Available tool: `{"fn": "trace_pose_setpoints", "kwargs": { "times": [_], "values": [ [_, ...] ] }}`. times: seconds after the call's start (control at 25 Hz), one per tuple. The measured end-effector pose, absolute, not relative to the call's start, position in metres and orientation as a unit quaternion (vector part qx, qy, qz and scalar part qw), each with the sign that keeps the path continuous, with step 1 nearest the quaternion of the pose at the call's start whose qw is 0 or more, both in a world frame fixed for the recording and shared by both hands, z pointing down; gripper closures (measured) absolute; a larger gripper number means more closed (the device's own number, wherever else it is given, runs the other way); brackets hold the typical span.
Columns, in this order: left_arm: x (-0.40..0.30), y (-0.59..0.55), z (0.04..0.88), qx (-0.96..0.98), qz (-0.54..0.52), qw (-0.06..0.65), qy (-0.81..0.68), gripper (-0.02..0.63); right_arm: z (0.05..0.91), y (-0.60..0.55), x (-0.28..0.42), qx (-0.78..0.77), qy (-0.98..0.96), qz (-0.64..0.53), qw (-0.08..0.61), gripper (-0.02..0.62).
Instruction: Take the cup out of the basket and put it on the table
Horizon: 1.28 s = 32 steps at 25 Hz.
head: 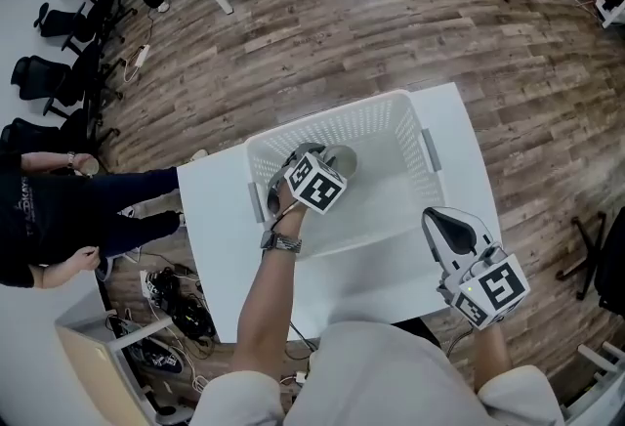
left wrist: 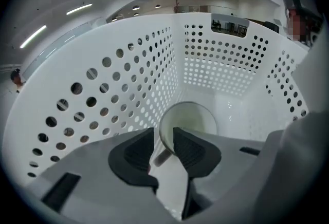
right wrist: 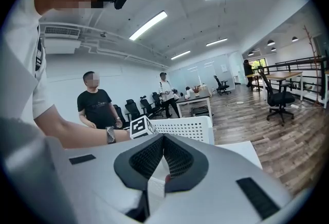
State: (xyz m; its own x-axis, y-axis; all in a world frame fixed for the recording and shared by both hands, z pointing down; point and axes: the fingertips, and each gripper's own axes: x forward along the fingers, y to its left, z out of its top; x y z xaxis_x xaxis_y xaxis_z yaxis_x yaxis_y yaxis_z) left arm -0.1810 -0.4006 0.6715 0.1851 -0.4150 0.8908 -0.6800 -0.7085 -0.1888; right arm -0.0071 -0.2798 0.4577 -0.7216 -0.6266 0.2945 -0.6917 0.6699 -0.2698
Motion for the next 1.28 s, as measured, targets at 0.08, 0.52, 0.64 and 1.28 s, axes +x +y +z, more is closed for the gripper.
{"fn": "trace_pose_setpoints", "kwargs": {
  "times": [0.08, 0.52, 0.64, 1.28],
  "values": [
    [-0.181, -0.4, 0.675, 0.76, 0.529, 0.131, -0.355, 0.488, 0.459, -0.281, -0.008, 0.362, -0.909, 0.185, 0.089, 0.578],
    [-0.177, -0.405, 0.685, 0.76, 0.535, 0.147, -0.338, 0.488, 0.463, -0.285, -0.01, 0.359, -0.908, 0.193, 0.094, 0.578],
    [-0.174, -0.405, 0.687, 0.76, 0.538, 0.152, -0.332, 0.506, 0.464, -0.284, -0.011, 0.359, -0.908, 0.194, 0.095, 0.578],
    [-0.174, -0.4, 0.674, 0.744, 0.574, 0.109, -0.325, 0.575, 0.46, -0.275, -0.003, 0.364, -0.907, 0.192, 0.087, 0.578]
  ]
}}
